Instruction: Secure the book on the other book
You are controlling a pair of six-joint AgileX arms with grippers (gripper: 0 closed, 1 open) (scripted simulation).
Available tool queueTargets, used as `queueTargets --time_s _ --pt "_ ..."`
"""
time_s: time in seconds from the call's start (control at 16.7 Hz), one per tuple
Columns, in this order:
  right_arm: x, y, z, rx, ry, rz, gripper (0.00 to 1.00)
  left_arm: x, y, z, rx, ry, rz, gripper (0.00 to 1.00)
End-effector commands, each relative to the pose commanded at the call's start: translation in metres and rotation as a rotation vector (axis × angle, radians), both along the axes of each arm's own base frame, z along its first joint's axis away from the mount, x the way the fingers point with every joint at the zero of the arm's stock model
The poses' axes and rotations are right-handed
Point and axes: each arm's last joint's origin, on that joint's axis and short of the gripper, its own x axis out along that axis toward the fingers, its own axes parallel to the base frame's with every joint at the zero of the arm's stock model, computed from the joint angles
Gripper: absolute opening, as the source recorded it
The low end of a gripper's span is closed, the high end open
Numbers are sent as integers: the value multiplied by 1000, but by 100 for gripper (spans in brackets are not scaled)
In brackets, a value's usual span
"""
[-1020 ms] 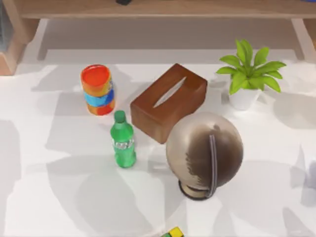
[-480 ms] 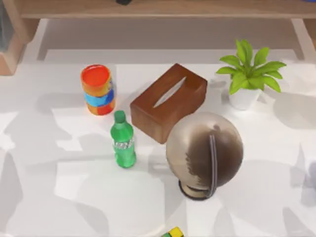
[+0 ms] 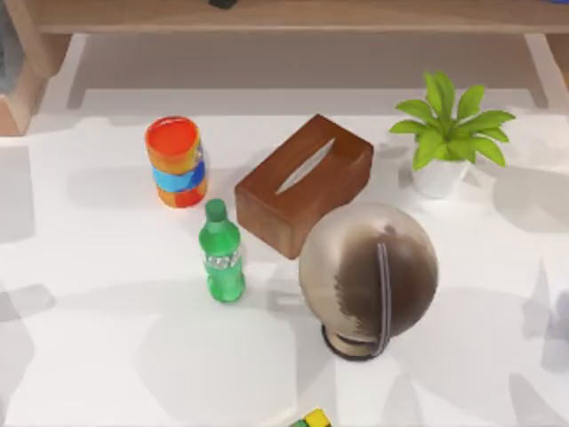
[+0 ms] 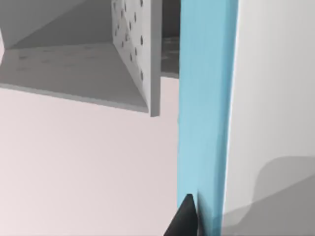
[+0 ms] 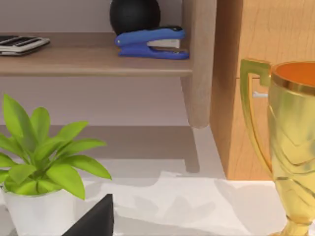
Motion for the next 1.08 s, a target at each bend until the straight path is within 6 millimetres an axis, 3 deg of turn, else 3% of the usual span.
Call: queueTargets --time_s 0.24,0.42,1.08 --pt "0 0 0 0 0 0 100 -18 -15 -60 -6 159 -74 0" --pt "0 0 0 0 0 0 100 -26 -25 -85 -16 227 -116 0" --pt "0 0 0 0 0 0 100 -22 -27 -90 -17 235 -123 0"
